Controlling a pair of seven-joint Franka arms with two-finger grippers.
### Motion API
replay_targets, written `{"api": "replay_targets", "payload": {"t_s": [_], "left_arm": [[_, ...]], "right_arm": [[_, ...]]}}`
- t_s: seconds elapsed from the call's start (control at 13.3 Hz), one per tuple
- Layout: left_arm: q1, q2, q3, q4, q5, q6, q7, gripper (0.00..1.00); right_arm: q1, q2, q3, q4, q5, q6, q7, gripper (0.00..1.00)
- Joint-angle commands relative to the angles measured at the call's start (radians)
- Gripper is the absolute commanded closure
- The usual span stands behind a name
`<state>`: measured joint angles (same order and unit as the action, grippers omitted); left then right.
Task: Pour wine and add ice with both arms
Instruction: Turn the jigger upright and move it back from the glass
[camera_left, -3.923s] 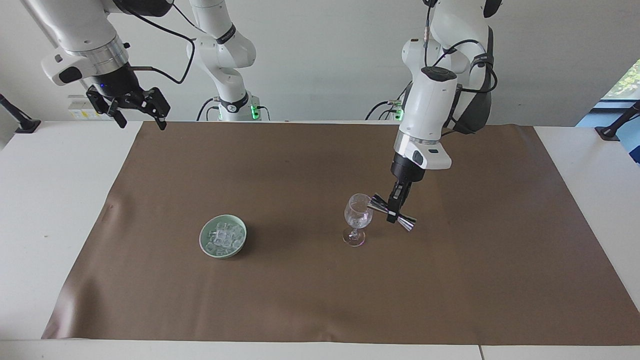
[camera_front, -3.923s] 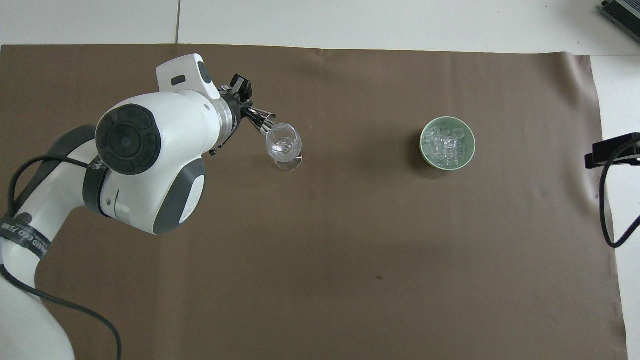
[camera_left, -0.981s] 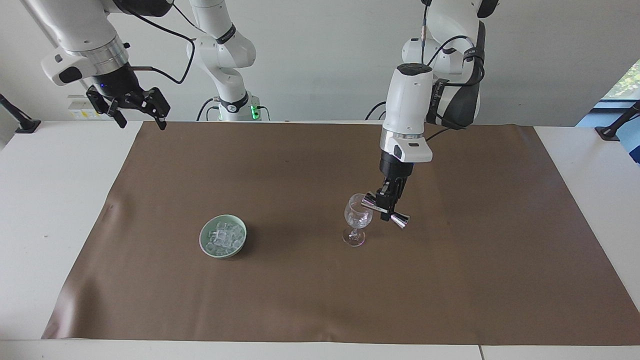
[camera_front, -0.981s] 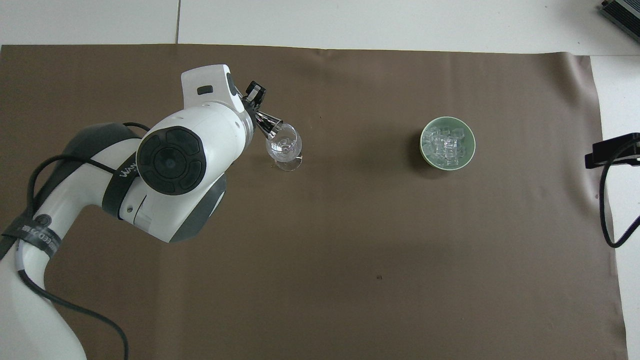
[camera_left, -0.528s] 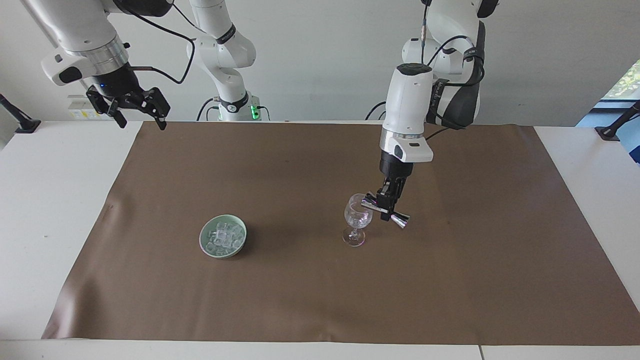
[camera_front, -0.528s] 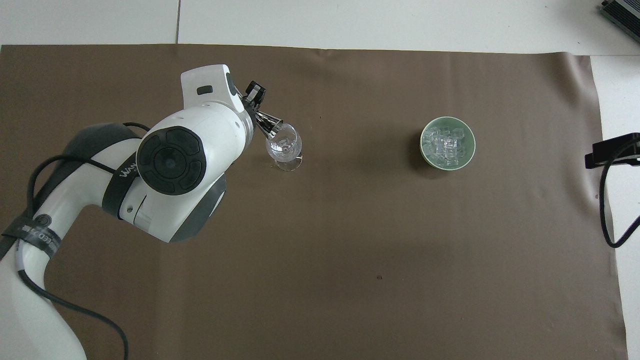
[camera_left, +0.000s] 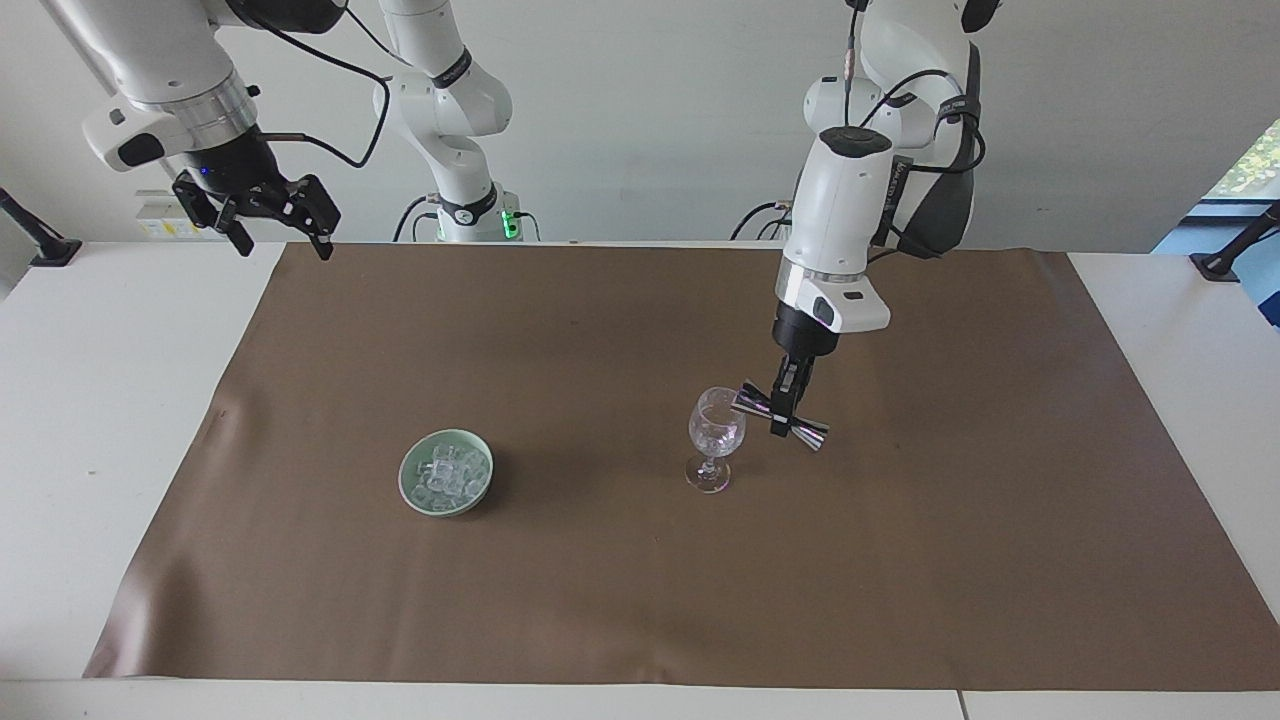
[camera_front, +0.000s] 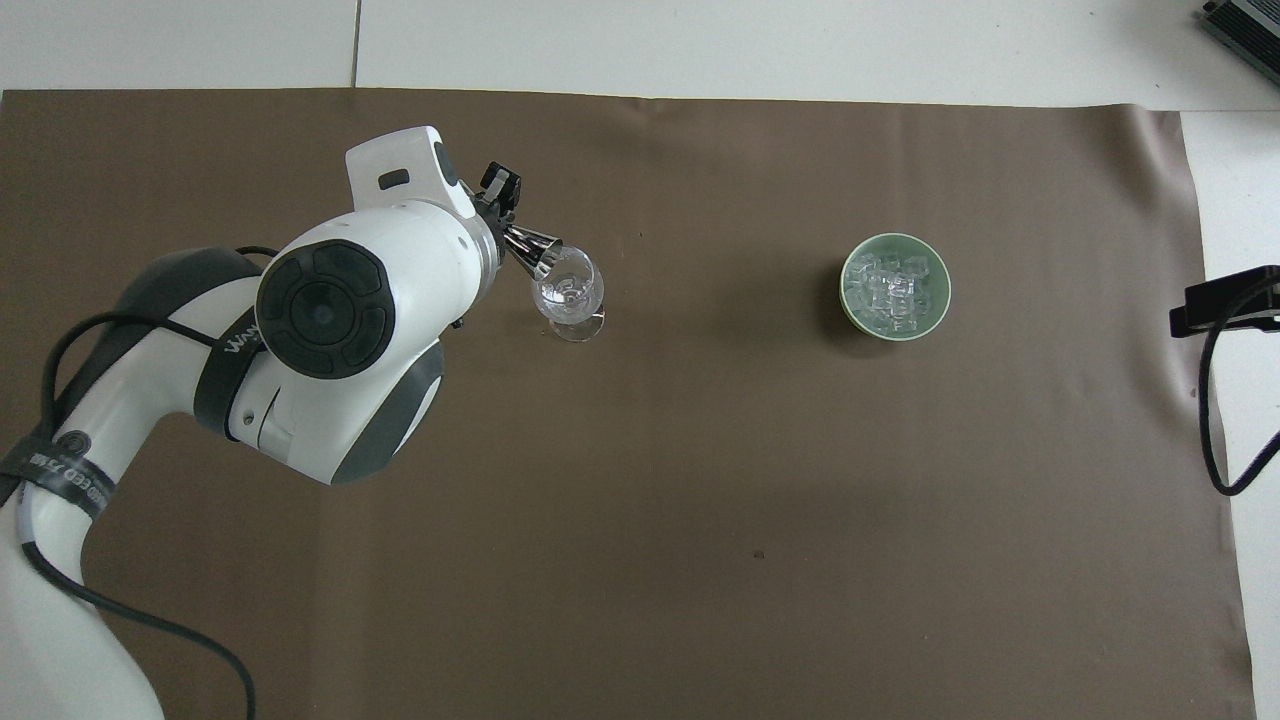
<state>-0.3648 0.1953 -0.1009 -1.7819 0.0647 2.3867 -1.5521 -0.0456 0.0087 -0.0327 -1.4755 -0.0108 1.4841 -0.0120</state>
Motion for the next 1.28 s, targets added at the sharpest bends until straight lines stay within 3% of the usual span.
{"api": "replay_targets", "payload": {"t_s": [0.0,0.68,1.06,1.21], "left_arm": [[0.035,-0.028,-0.002,0.007,-0.156,-0.110,0.108,1.00],[0.222,-0.019,0.004,0.045,-0.619,-0.441,0.216,1.00],[0.361,0.048,0.004,0.039,-0.790,-0.599,0.268,1.00],[0.426,0.081,0.006,0.033,-0.876,-0.655,0.389,1.00]], "right_arm": [[-0.002,-0.016,0.002,-0.016,0.017,-0.001,0.017,0.00],[-0.002,-0.016,0.002,-0.016,0.017,-0.001,0.017,0.00],[-0.002,-0.016,0.002,-0.017,0.017,-0.001,0.017,0.00],[-0.002,-0.016,0.002,-0.016,0.017,-0.001,0.017,0.00]]}}
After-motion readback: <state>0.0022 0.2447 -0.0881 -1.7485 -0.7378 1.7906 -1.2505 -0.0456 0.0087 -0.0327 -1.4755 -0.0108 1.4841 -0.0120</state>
